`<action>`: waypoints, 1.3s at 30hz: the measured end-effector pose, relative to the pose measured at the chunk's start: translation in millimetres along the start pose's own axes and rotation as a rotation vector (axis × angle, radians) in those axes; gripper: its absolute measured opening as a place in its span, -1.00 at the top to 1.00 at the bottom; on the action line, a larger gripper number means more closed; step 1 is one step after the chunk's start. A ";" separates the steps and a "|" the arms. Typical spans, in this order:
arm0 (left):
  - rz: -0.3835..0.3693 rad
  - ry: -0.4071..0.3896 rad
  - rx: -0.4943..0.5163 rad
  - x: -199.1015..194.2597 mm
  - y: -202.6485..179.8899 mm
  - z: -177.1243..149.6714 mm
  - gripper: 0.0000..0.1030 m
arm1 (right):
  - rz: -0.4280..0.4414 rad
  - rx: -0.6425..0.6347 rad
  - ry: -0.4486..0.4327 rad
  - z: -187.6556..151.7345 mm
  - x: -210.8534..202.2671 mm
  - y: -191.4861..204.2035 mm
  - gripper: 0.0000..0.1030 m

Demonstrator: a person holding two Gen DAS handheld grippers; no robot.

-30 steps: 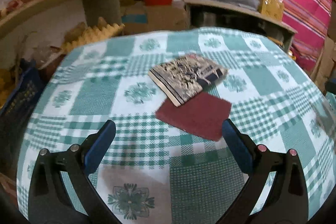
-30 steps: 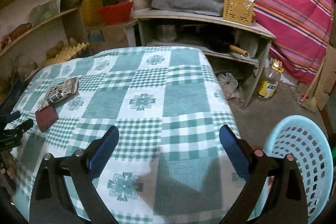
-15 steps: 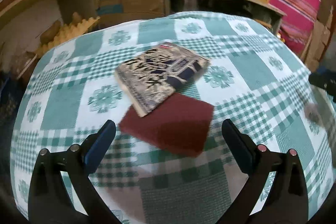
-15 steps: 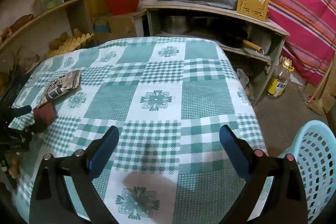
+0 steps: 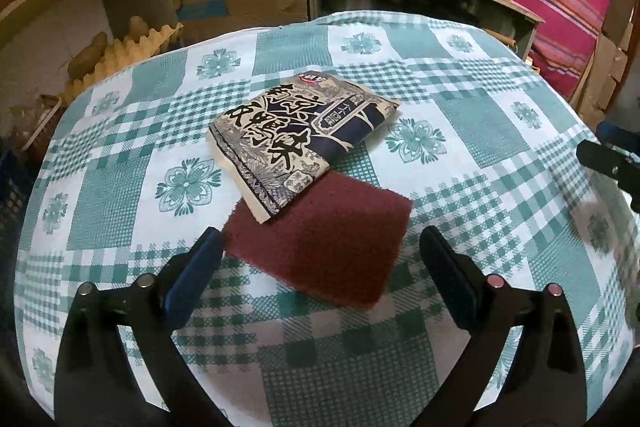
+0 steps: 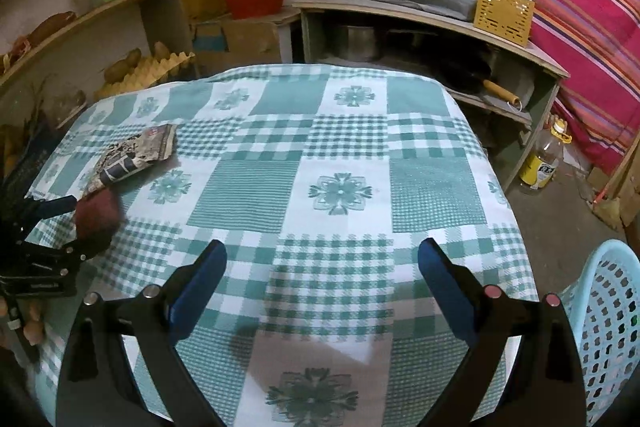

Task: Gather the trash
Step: 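Close the left tool on the maroon scouring pad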

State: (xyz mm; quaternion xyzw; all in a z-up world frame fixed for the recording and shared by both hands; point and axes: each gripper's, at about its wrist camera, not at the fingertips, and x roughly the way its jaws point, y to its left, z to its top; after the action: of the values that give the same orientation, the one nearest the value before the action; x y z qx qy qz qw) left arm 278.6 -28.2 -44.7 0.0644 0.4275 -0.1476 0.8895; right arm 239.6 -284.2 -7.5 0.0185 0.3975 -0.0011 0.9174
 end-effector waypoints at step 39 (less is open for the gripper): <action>-0.164 -0.110 0.055 -108.1 28.1 -51.2 -0.76 | -0.003 -0.098 0.003 -1.1 -16.8 87.7 -0.83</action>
State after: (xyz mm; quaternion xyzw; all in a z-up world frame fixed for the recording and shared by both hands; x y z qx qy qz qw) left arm 185.7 33.2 7.2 0.0453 0.3778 -0.2351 0.8944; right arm 228.8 -196.8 6.9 -0.0270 0.3985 0.0171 0.9166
